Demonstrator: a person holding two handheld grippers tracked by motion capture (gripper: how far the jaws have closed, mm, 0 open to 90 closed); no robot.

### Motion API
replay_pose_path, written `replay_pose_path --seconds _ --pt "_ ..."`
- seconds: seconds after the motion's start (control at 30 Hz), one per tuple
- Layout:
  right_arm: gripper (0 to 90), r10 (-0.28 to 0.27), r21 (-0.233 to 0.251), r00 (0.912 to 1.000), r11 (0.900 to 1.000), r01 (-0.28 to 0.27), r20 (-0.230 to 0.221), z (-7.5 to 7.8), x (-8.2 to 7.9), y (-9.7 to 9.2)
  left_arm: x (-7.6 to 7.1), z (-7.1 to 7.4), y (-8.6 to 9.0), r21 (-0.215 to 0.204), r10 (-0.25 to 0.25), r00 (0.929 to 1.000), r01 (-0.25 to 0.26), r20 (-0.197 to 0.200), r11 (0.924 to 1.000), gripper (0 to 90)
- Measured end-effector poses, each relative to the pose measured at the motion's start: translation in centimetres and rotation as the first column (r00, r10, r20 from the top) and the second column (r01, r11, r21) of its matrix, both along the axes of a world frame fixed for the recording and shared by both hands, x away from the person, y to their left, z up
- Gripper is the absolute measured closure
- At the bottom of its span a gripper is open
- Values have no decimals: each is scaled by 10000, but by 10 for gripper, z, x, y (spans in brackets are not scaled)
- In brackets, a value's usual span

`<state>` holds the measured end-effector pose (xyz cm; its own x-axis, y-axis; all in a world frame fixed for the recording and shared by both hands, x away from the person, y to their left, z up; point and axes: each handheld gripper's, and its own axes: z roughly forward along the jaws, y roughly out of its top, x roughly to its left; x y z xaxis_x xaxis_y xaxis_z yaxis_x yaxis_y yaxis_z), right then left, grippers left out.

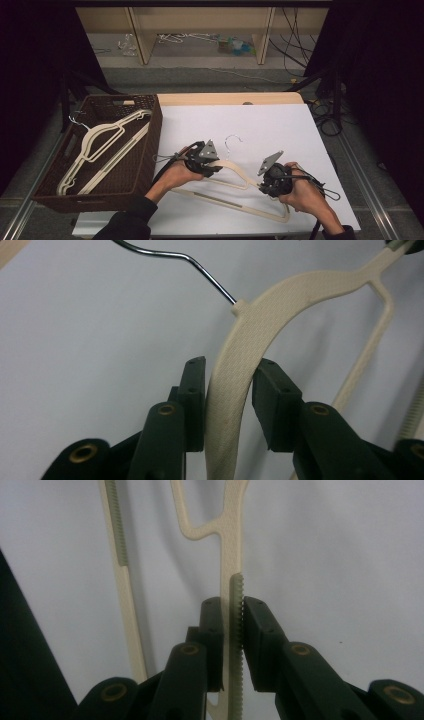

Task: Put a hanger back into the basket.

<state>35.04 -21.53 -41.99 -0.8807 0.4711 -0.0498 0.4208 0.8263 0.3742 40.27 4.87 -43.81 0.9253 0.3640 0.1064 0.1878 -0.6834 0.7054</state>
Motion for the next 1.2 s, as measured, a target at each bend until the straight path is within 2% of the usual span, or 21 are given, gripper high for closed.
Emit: replay_pose_path --seconds 0.07,0.17,0.2,0.27,0.33,0.37,0.4,0.47,0.5,0.57,0.6,0.67,0.73,0.77,0.8,0.83,0.87,0.93,1.0,1.03,1.2 --pt "700 -108 201 9998 9997 105 139 2 -2 -3 -4 9 5 149 -260 9997 260 23 9996 689" --pt "574 -521 946 9980 9943 484 367 8 -4 -8 -12 19 12 -34 -266 9996 266 43 9996 701" --pt "522 -632 1322 9963 9897 552 575 10 -6 -10 -14 23 14 100 -357 9993 356 78 9993 707" --pt "459 -1018 2043 9906 9755 814 915 12 -9 -12 -18 27 17 -55 -271 9996 271 -17 9996 714" --pt "404 -1203 2390 9879 9665 939 983 15 -11 -16 -22 32 19 -35 -342 9994 342 -52 9994 721" --pt "381 -1368 2677 9826 9584 993 1255 15 -11 -18 -24 34 20 27 -352 9994 352 3 9994 726" --pt "351 -1538 2865 9795 9516 1113 1303 16 -11 -20 -27 37 21 -59 -276 9996 276 -105 9996 732" --pt "309 -1978 3447 9667 9293 1323 1624 17 -12 -24 -30 39 22 -193 -137 9997 132 -217 9997 757" --pt "301 -1984 3457 9664 9290 1323 1633 19 -12 -26 -32 41 23 -310 52 9992 -65 -407 9995 770" --pt "265 -2420 3915 9505 9077 1509 1947 20 -13 -30 -34 42 24 -655 154 9979 -196 -628 9977 833" --pt "261 -2503 4023 9476 9025 1541 1985 21 -14 -32 -35 42 25 -1019 357 9957 -444 -854 9938 852" --pt "261 -2752 4298 9394 8874 1665 2044 22 -15 -35 -34 46 29 -973 644 9951 -716 -752 9927 830" --pt "260 -2861 4431 9328 8810 1660 2192 23 -17 -37 -32 49 34 -1081 894 9946 -946 -523 9896 846" --pt "260 -2861 4517 9320 8774 1615 2224 23 -18 -38 -31 50 36 -1293 1018 9923 -1103 -705 9855 857" --pt "261 -2833 4520 9327 8778 1586 2230 22 -18 -39 -30 50 39 -1832 1175 9856 -1386 -1218 9733 855" --pt "260 -2876 4487 9304 8789 1621 2272 22 -19 -39 -30 51 40 -1926 1101 9855 -1338 -1289 9721 857" --pt "260 -2906 4493 9299 8779 1654 2256 22 -19 -39 -31 52 41 -1831 1198 9851 -1412 -1230 9729 858" --pt "262 -2884 4490 9316 8781 1652 2212 21 -20 -39 -32 54 43 -1879 1333 9798 -1604 -1491 9690 858" --pt "263 -2864 4480 9295 8797 1592 2322 20 -21 -39 -32 55 45 -1908 1333 9787 -1623 -1562 9681 858" --pt "265 -2851 4469 9307 8802 1596 2291 20 -21 -39 -33 55 45 -1982 1411 9753 -1741 -1699 9646 858" --pt "272 -2820 4472 9347 8796 1619 2162 19 -25 -38 -33 60 49 -1859 1560 9707 -1899 -1828 9640 858"
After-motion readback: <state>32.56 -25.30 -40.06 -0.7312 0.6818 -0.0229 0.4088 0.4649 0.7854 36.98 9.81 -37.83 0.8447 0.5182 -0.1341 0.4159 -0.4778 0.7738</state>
